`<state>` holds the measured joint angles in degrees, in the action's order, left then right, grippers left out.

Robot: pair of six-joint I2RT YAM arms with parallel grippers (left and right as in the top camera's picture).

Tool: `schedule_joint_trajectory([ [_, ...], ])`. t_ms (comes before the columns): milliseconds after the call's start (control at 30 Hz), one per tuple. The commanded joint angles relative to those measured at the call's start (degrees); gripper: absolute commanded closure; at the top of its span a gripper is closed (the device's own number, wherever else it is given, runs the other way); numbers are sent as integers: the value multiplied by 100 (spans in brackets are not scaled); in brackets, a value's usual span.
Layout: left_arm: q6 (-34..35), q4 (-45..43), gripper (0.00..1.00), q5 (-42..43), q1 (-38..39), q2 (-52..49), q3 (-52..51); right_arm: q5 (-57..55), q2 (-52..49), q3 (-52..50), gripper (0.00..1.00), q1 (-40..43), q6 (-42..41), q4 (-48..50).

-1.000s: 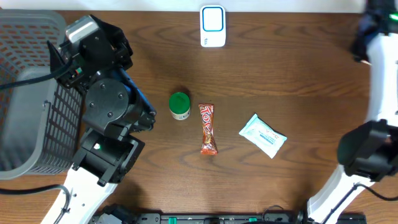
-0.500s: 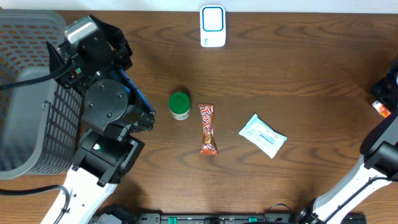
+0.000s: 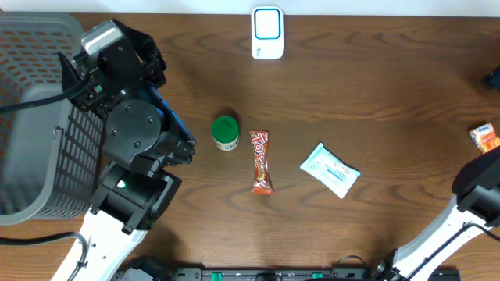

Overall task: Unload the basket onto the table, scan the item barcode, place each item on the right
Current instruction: 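Carry the Kleenex pack to the right table edge and release it, then reach the right gripper to the green-capped bottle and grasp it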

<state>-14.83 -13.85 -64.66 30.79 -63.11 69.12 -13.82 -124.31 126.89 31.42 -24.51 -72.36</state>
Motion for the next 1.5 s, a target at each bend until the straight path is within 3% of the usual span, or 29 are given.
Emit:
schedule_joint_trajectory([
  [0, 210, -13, 15, -31, -22, 59, -39, 1941, 35, 723, 1, -249, 96, -492],
  [133, 210, -15, 15, -31, -22, 79, -39, 3008, 33, 706, 1, -623, 98, -1021],
  [500, 210, -15, 15, -31, -22, 151, -39, 2870, 33, -662, 1, -2214, 107, -2179],
  [800, 210, -15, 15, -31, -22, 151, -39, 3357, 33, -2426, 1, -3759, 553, -1451],
  [1067, 210, -15, 15, -31, -22, 151, -39, 3322, 33, -2507, 1, -4970, 549, -1126],
  [1267, 208, -15, 15, -31, -24, 153, -39, 2153, 33, -2540, 1, -5969, 527, -1071],
  [1467, 210, -13, 15, -31, -24, 155, -39, 2076, 33, -2540, 1, -6743, 273, -621],
])
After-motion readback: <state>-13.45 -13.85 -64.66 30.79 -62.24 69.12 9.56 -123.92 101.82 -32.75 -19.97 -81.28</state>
